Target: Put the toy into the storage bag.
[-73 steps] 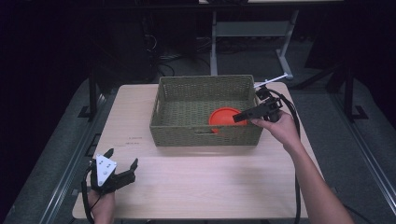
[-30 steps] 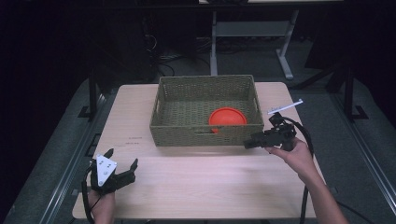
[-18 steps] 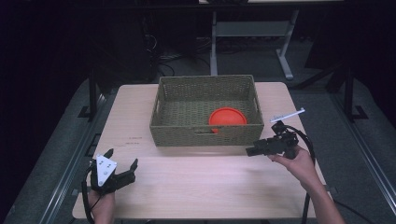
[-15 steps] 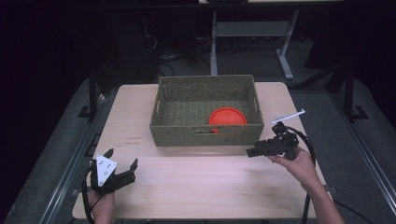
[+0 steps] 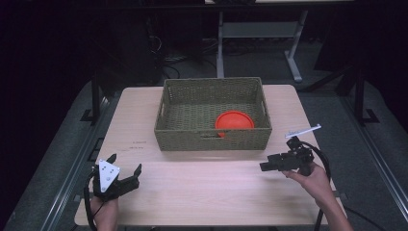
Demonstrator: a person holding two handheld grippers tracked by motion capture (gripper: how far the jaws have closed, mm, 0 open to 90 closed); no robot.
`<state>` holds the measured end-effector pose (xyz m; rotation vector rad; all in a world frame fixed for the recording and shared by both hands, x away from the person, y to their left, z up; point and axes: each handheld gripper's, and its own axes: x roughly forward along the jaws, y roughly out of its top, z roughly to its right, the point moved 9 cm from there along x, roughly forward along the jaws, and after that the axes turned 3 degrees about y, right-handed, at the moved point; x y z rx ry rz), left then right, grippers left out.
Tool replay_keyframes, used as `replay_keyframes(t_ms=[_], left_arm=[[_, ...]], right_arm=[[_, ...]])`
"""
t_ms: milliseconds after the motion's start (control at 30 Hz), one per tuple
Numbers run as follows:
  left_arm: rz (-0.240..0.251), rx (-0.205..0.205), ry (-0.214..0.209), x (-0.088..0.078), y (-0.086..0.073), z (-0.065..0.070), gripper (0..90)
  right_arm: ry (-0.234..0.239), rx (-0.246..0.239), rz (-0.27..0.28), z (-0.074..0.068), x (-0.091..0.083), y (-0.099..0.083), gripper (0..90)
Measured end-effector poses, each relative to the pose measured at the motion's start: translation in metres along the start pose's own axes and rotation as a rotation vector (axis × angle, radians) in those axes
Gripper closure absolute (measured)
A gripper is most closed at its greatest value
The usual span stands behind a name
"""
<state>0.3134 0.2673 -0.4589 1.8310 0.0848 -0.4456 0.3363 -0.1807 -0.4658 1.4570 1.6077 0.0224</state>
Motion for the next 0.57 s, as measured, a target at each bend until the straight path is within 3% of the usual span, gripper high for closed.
replay_keyframes(t_ms=[300,433,567], left_arm=[[0.010,0.002,-0.003,0.000,0.001,0.000,12.7],[0.008,0.003,-0.002,0.000,0.000,0.000,12.7],[0.005,0.010,-0.004,0.000,0.000,0.000,12.7]], right_arm=[[0.006,0.009,0.013,0.004,-0.005,-0.022,26.5],[-0.015,-0.014,0.027,0.003,-0.010,-0.033,25.9],[-0.008,-0.052,0.080,-0.004,-0.012,-0.046,25.5]])
